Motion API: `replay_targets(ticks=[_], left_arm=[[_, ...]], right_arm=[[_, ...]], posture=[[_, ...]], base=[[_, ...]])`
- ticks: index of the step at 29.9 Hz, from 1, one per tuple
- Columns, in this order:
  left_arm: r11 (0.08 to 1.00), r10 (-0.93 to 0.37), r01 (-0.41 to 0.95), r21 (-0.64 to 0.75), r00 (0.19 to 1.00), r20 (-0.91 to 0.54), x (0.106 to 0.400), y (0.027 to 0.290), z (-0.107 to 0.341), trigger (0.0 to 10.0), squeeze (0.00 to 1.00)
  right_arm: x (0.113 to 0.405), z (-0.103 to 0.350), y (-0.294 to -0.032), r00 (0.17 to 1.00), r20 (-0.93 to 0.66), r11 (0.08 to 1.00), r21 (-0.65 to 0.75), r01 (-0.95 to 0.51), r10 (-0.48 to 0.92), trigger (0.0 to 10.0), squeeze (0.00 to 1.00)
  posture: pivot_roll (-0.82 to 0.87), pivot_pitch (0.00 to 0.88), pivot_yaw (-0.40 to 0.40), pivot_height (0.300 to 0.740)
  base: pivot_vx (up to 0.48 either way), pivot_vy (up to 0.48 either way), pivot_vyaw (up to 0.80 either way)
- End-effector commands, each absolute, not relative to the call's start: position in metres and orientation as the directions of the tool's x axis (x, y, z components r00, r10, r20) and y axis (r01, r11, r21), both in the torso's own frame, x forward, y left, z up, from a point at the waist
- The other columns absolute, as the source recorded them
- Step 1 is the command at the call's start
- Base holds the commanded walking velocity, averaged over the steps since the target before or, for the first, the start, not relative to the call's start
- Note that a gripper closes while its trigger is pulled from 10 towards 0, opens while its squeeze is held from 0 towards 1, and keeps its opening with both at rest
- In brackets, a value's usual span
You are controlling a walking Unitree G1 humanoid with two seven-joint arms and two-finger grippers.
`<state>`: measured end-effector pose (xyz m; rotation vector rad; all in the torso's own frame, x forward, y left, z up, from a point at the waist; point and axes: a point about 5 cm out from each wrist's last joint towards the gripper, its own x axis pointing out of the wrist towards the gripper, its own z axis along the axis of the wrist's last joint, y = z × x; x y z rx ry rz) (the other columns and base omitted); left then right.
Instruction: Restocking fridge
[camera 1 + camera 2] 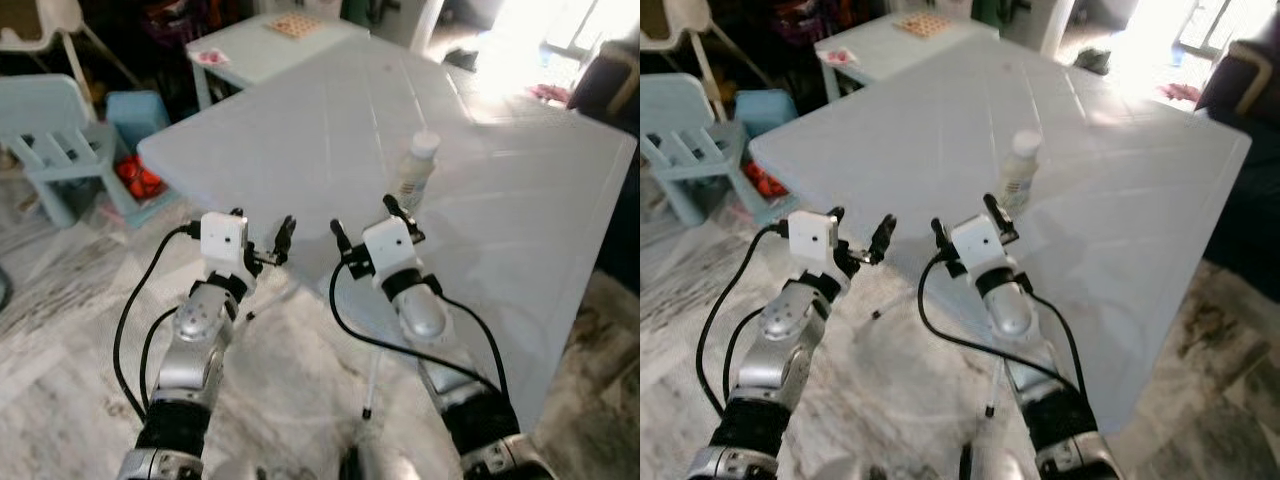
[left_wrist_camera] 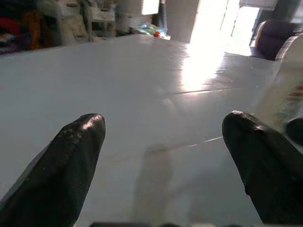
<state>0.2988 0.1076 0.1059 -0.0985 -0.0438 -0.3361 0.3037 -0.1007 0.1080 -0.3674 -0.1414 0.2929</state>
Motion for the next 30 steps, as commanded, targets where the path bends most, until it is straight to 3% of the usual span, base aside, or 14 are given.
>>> replay_targets(ticks=[1,10,15,20,30], left_arm=[[0.937,-0.335,0.34,-0.076,0.939,0.074,0.298,0.109,0.11,10.0,0.0],[0.939,-0.332,0.337,-0.07,0.94,0.073,0.297,0.112,0.11,10.0,0.0],[0.937,-0.338,0.343,-0.066,0.938,0.071,0.296,0.112,0.11,10.0,0.0],[0.935,-0.344,0.348,-0.062,0.937,0.064,0.295,0.112,0.11,10.0,0.0],[0.932,-0.358,0.36,-0.05,0.933,0.046,0.291,0.112,0.109,10.0,0.0]], right_arm=[[0.305,0.113,-0.098,0.946,0.109,0.895,-0.372,-0.247,0.306,10.0,0.0],[0.304,0.115,-0.095,0.942,0.128,0.895,-0.375,-0.243,0.31,10.0,0.0],[0.303,0.121,-0.097,0.945,0.181,0.911,-0.365,-0.193,0.273,10.0,0.0],[0.309,0.145,-0.105,0.939,0.293,0.958,-0.268,-0.101,0.181,10.0,0.0],[0.326,0.159,-0.087,0.945,0.277,0.985,-0.046,-0.169,0.175,10.0,0.0]], posture=[[0.05,0.05,-0.022,0.74],[0.06,0.051,-0.02,0.74],[0.06,0.057,-0.015,0.74],[0.07,0.07,-0.004,0.74],[0.09,0.089,0.009,0.74]], base=[[0.0,0.0,0.0],[0.0,0.0,-0.6],[0.0,0.0,0.0],[0.0,0.0,0.0],[0.0,0.0,0.0]])
